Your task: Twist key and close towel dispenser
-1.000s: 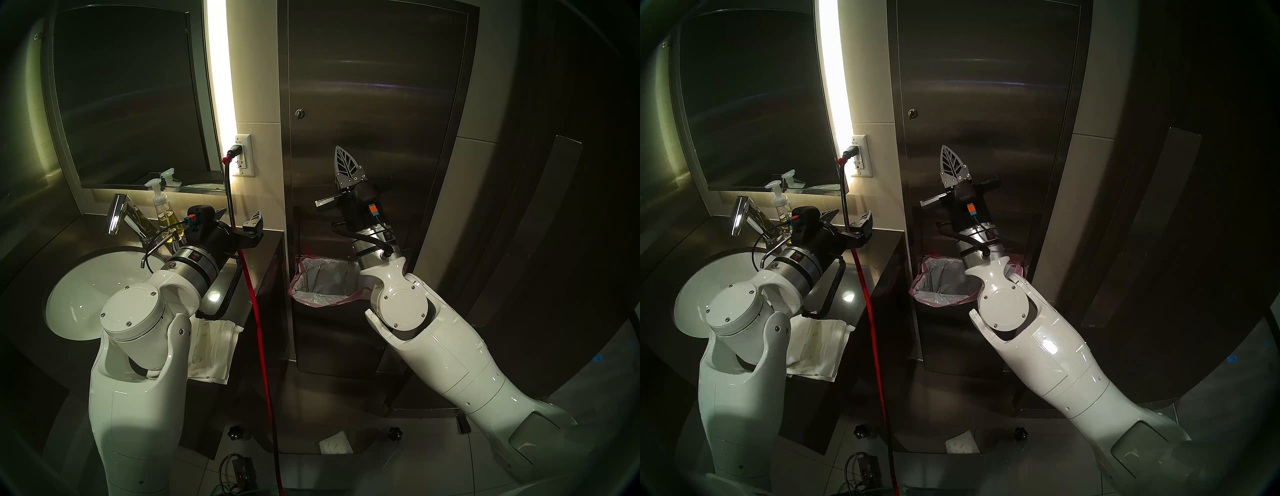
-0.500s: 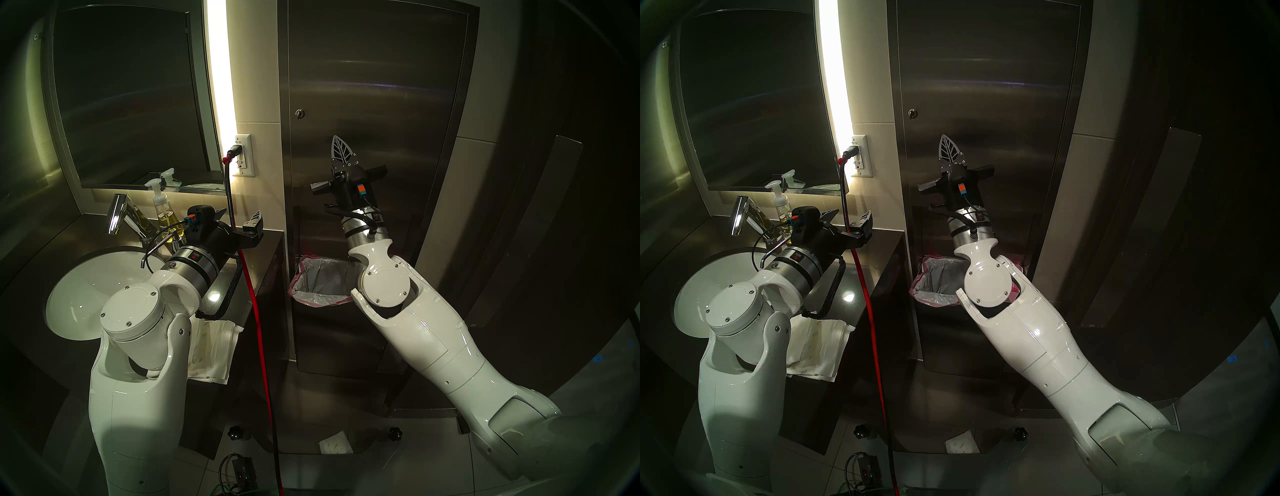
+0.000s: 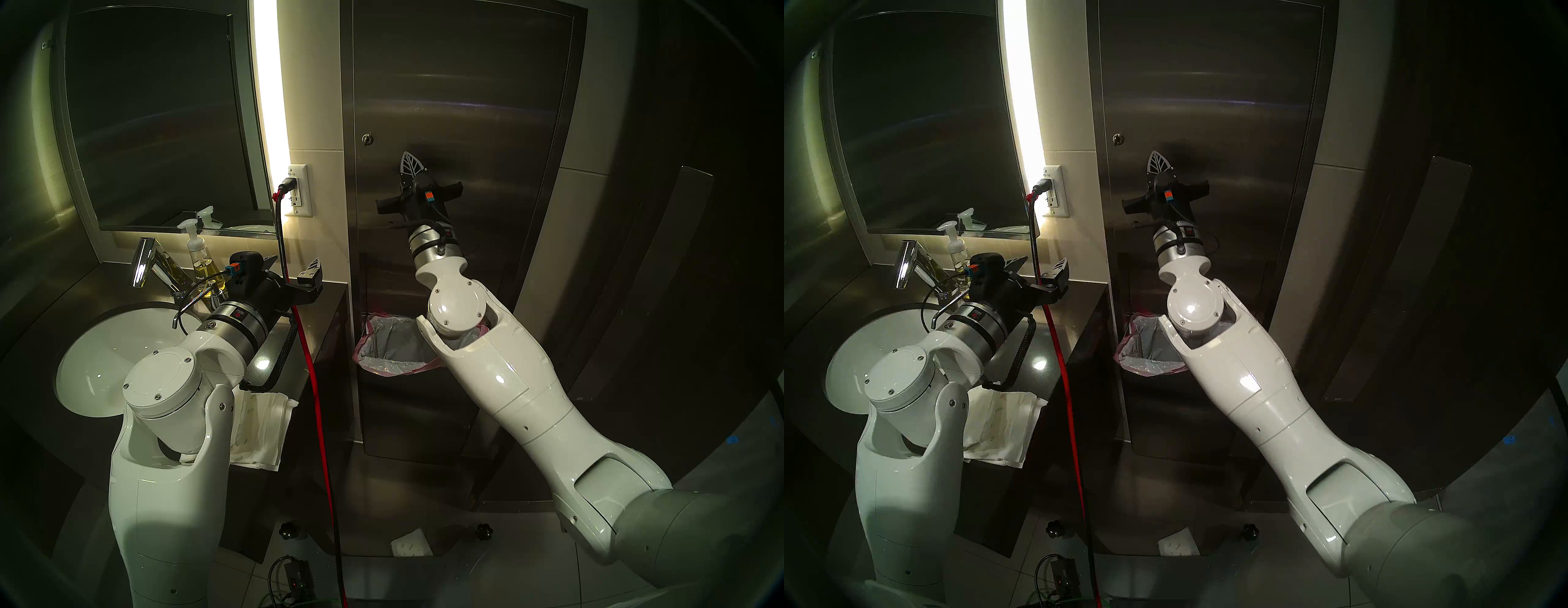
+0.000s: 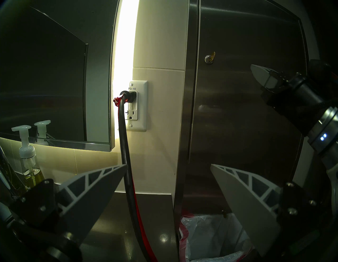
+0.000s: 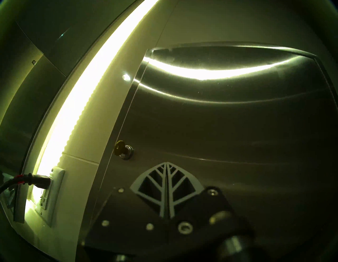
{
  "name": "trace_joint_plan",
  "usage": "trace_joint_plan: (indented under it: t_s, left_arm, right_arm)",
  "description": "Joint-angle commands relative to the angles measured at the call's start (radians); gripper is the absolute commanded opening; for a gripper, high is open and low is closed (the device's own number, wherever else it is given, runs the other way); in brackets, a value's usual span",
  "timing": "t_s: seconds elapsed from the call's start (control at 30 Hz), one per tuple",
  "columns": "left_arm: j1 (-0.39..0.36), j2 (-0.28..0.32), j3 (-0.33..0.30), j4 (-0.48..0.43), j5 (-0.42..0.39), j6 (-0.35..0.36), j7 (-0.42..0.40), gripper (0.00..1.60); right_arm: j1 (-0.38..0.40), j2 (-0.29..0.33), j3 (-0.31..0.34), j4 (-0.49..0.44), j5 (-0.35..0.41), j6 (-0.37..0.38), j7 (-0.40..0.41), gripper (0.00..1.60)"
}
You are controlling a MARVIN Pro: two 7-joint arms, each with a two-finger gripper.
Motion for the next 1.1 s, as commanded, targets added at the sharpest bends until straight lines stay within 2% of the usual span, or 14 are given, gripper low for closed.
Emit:
trace_joint_plan:
  t_s: [0.0, 0.17, 0.3, 0.4, 0.47, 0.5, 0.53, 0.67, 0.73, 0.77, 0.8, 0.83, 0.87, 1.07]
  left_arm:
    - [-0.005, 0.000, 0.001, -0.011, 0.000, -0.001, 0.000, 1.60]
    - [-0.005, 0.000, 0.001, -0.011, 0.000, -0.001, 0.000, 1.60]
    - [-0.005, 0.000, 0.001, -0.011, 0.000, -0.001, 0.000, 1.60]
    - [-0.005, 0.000, 0.001, -0.011, 0.000, -0.001, 0.000, 1.60]
    - [-0.005, 0.000, 0.001, -0.010, 0.000, -0.001, 0.000, 1.60]
    - [-0.005, 0.000, 0.001, -0.010, 0.000, -0.002, 0.000, 1.60]
    - [-0.005, 0.000, 0.001, -0.010, 0.000, -0.002, 0.000, 1.60]
    - [-0.005, 0.000, 0.000, -0.008, 0.000, -0.002, 0.000, 1.60]
    - [-0.005, 0.000, 0.000, -0.008, 0.000, -0.002, 0.000, 1.60]
    - [-0.005, 0.000, 0.000, -0.008, 0.000, -0.002, 0.000, 1.60]
    - [-0.005, 0.000, 0.000, -0.007, 0.000, -0.002, 0.000, 1.60]
    - [-0.005, 0.000, 0.000, -0.007, 0.000, -0.002, 0.000, 1.60]
    - [-0.005, 0.000, 0.000, -0.007, 0.000, -0.002, 0.000, 1.60]
    - [-0.005, 0.000, 0.000, -0.007, 0.000, -0.002, -0.001, 1.60]
  right_arm:
    - [0.104, -0.070, 0.018, 0.048, 0.007, 0.104, -0.016, 0.00]
    - [0.134, -0.099, 0.032, 0.102, 0.019, 0.216, -0.034, 0.00]
    - [0.160, -0.113, 0.043, 0.137, 0.034, 0.262, -0.035, 0.00]
    - [0.205, -0.097, 0.041, 0.167, -0.001, 0.234, -0.036, 0.00]
    - [0.208, -0.070, 0.019, 0.140, -0.032, 0.199, -0.023, 0.00]
    - [0.189, -0.034, -0.020, 0.083, -0.064, 0.158, 0.006, 0.00]
    - [0.165, -0.023, -0.042, 0.029, -0.082, 0.147, 0.009, 0.00]
    - [0.133, -0.084, -0.085, 0.010, -0.102, 0.078, -0.008, 0.00]
    - [0.104, -0.082, -0.106, -0.026, -0.107, 0.040, -0.008, 0.00]
    - [0.095, -0.082, -0.115, -0.034, -0.111, 0.031, -0.009, 0.07]
    - [0.085, -0.073, -0.132, -0.050, -0.124, 0.015, -0.009, 0.28]
    - [0.068, -0.061, -0.147, -0.075, -0.136, 0.004, -0.011, 1.24]
    - [0.054, -0.053, -0.157, -0.086, -0.143, -0.008, -0.016, 1.60]
    - [-0.014, 0.006, -0.197, -0.170, -0.200, -0.067, -0.054, 1.60]
